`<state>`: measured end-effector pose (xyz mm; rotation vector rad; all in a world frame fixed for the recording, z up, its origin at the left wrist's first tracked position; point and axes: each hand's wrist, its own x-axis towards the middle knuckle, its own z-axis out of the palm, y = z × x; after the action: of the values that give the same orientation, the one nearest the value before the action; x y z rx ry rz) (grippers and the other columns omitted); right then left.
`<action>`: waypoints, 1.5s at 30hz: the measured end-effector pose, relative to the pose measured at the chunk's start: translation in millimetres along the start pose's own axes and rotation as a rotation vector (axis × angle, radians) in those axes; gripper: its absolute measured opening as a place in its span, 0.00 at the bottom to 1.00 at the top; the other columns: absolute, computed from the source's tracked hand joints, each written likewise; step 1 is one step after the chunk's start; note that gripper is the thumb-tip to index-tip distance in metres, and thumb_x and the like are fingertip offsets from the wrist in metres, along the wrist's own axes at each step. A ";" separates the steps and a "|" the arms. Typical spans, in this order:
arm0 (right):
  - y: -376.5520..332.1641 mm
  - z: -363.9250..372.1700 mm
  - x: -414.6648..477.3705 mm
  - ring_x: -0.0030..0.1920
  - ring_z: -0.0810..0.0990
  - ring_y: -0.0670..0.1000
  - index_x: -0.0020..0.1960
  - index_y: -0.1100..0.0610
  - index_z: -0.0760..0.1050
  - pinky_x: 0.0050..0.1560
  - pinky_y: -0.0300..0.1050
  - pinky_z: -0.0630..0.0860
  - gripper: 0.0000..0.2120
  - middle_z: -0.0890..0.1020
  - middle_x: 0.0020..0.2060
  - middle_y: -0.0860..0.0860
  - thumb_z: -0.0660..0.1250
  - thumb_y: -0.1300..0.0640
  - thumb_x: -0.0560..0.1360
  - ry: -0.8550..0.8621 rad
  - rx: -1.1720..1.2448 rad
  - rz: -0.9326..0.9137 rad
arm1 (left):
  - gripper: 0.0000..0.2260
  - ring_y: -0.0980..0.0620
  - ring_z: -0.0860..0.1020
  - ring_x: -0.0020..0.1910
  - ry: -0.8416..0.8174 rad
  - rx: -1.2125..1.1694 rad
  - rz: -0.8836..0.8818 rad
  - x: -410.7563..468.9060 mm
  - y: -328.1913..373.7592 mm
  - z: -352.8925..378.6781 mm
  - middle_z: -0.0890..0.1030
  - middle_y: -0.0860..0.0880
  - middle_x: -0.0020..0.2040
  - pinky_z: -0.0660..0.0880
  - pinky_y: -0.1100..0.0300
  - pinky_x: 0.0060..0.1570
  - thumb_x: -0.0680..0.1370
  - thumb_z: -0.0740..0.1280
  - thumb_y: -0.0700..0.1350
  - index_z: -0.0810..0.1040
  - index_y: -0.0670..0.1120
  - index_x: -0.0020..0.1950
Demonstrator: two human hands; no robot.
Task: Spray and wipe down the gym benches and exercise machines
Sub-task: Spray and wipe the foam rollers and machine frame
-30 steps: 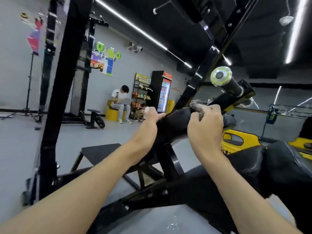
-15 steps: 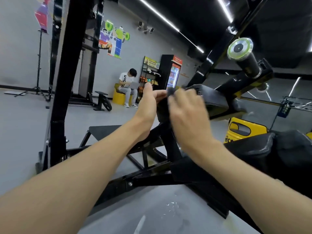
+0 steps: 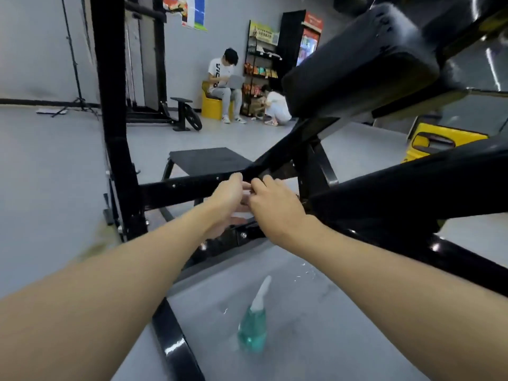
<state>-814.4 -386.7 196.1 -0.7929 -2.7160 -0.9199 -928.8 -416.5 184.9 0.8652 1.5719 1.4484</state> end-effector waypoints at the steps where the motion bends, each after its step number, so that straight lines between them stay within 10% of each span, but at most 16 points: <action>1: -8.8 15.1 -9.8 0.63 0.69 0.58 0.63 0.58 0.76 0.62 0.49 0.65 0.16 0.73 0.61 0.55 0.67 0.60 0.76 -0.083 0.032 -0.004 | 0.16 0.48 0.80 0.42 -0.001 0.047 -0.050 3.3 -19.9 3.8 0.84 0.46 0.47 0.79 0.51 0.50 0.83 0.54 0.48 0.81 0.46 0.54; 5: -32.5 64.6 -41.5 0.63 0.67 0.58 0.65 0.58 0.74 0.61 0.48 0.64 0.17 0.70 0.61 0.55 0.65 0.62 0.76 -0.278 0.118 0.001 | 0.08 0.47 0.71 0.39 -0.054 0.339 -0.153 10.0 -93.4 20.7 0.76 0.46 0.38 0.72 0.55 0.40 0.80 0.60 0.40 0.78 0.44 0.49; 11: -38.7 116.7 -79.5 0.62 0.69 0.58 0.61 0.57 0.75 0.62 0.47 0.66 0.15 0.72 0.61 0.55 0.65 0.64 0.75 -0.469 0.213 0.044 | 0.19 0.42 0.75 0.63 -0.227 0.633 -0.350 16.4 -168.0 53.3 0.75 0.42 0.66 0.78 0.47 0.54 0.80 0.66 0.46 0.70 0.42 0.70; 19: -32.5 144.9 -105.6 0.53 0.74 0.59 0.59 0.55 0.74 0.54 0.52 0.75 0.12 0.69 0.57 0.55 0.59 0.63 0.78 -0.646 0.714 0.387 | 0.10 0.37 0.76 0.59 -0.133 1.002 -0.139 16.1 -200.7 68.3 0.77 0.38 0.61 0.69 0.54 0.50 0.83 0.59 0.42 0.74 0.38 0.59; 29: 8.0 -31.8 -64.9 0.46 0.76 0.49 0.69 0.56 0.72 0.57 0.40 0.75 0.27 0.64 0.56 0.50 0.75 0.53 0.73 -0.730 1.180 0.682 | 0.12 0.38 0.77 0.50 -0.049 0.862 -0.107 -66.6 20.8 26.8 0.79 0.38 0.51 0.71 0.50 0.45 0.84 0.57 0.47 0.72 0.41 0.47; 34: 54.7 -154.2 -46.5 0.48 0.76 0.51 0.54 0.48 0.76 0.50 0.50 0.78 0.23 0.65 0.51 0.48 0.74 0.35 0.68 -0.791 1.016 0.607 | 0.16 0.40 0.77 0.41 -0.028 0.770 -0.121 -112.9 155.5 6.3 0.78 0.43 0.41 0.71 0.52 0.39 0.85 0.56 0.50 0.71 0.42 0.42; 45: 145.5 -332.0 -54.9 0.39 0.71 0.46 0.40 0.47 0.71 0.37 0.42 0.70 0.21 0.67 0.46 0.45 0.75 0.34 0.64 -0.731 1.067 0.446 | 0.15 0.54 0.66 0.28 -0.173 0.652 -0.189 -205.7 345.0 17.8 0.69 0.52 0.31 0.62 0.61 0.28 0.84 0.61 0.49 0.69 0.45 0.39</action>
<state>-694.4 -513.8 518.4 -1.4793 -2.6919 1.0258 -836.5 -556.0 550.5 1.1313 1.9576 0.6994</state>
